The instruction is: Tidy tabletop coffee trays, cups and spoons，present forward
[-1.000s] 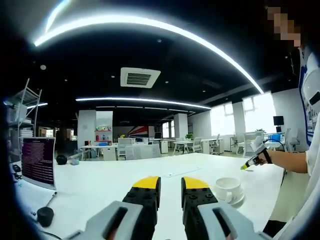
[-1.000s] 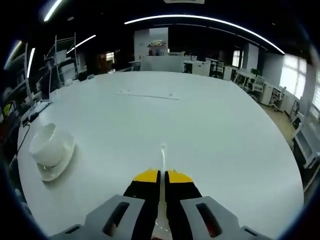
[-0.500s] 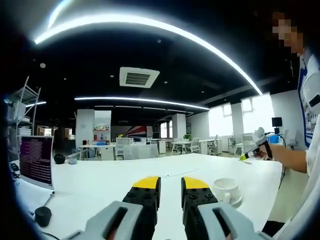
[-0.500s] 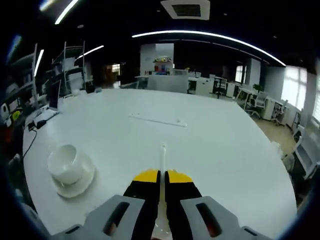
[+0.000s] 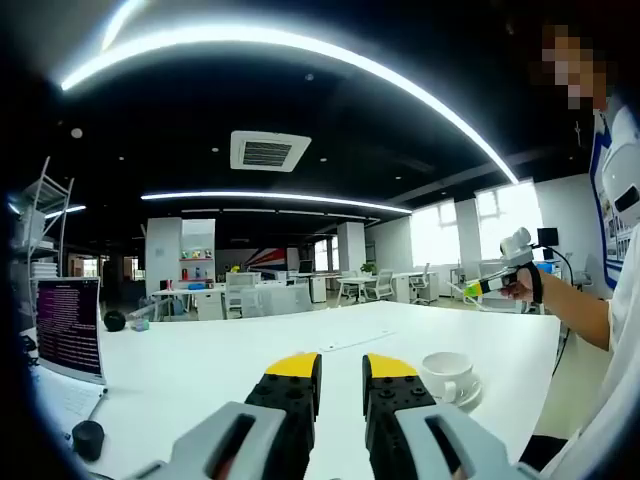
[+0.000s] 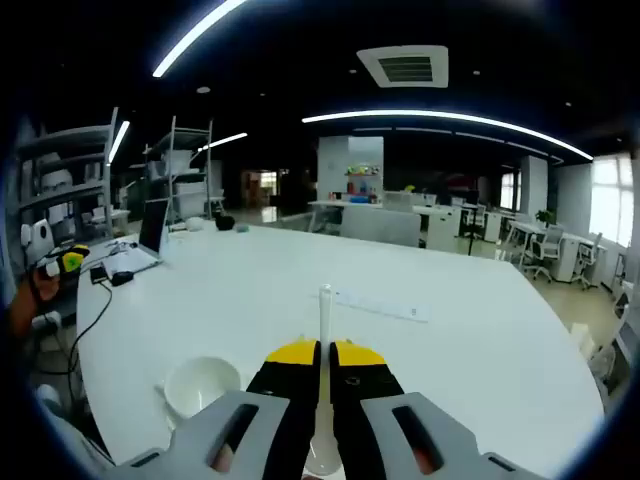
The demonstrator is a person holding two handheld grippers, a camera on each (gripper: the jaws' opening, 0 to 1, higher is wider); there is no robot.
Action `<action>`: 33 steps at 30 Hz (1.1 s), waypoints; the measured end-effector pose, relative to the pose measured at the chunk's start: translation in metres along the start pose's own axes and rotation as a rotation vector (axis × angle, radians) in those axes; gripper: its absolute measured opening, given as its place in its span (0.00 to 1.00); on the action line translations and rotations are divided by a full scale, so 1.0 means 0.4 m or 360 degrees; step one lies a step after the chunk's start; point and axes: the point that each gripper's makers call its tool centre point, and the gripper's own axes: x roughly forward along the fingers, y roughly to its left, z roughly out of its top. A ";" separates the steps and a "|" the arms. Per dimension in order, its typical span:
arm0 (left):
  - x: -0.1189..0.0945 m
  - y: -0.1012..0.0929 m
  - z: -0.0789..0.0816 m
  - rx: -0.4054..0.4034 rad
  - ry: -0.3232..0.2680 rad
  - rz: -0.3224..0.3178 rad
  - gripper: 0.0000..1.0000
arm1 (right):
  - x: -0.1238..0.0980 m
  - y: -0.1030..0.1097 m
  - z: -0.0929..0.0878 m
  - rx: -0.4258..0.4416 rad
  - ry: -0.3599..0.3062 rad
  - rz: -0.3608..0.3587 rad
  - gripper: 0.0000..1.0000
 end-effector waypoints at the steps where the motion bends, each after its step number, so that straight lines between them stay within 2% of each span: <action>1: -0.002 0.000 0.002 0.0001 -0.0003 0.0002 0.19 | 0.005 0.013 0.005 -0.0002 -0.0013 0.0027 0.05; 9: -0.009 -0.002 0.007 -0.0019 -0.0007 -0.0015 0.19 | 0.041 0.106 0.016 0.0011 -0.0060 0.0149 0.05; 12: -0.007 -0.010 0.005 -0.0003 0.0003 -0.0028 0.19 | 0.058 0.155 0.022 0.0015 -0.0101 0.0217 0.05; 13: -0.007 -0.012 0.004 -0.0003 0.0005 -0.0031 0.19 | 0.066 0.179 0.029 0.0010 -0.0145 0.0258 0.05; 19: -0.009 -0.017 0.006 0.0005 0.0001 -0.0029 0.19 | 0.096 0.274 0.009 0.0065 -0.0195 0.0369 0.05; 25: -0.018 -0.013 0.009 0.0005 -0.0006 -0.0014 0.19 | 0.132 0.315 -0.043 0.0120 -0.0172 0.0427 0.05; 27: -0.022 -0.013 0.009 0.0007 -0.0006 -0.0012 0.19 | 0.141 0.326 -0.053 0.0175 -0.0203 0.0459 0.05; 33: -0.036 -0.009 0.007 0.0000 -0.0001 -0.0001 0.19 | 0.157 0.343 -0.094 0.0158 -0.0186 0.0435 0.05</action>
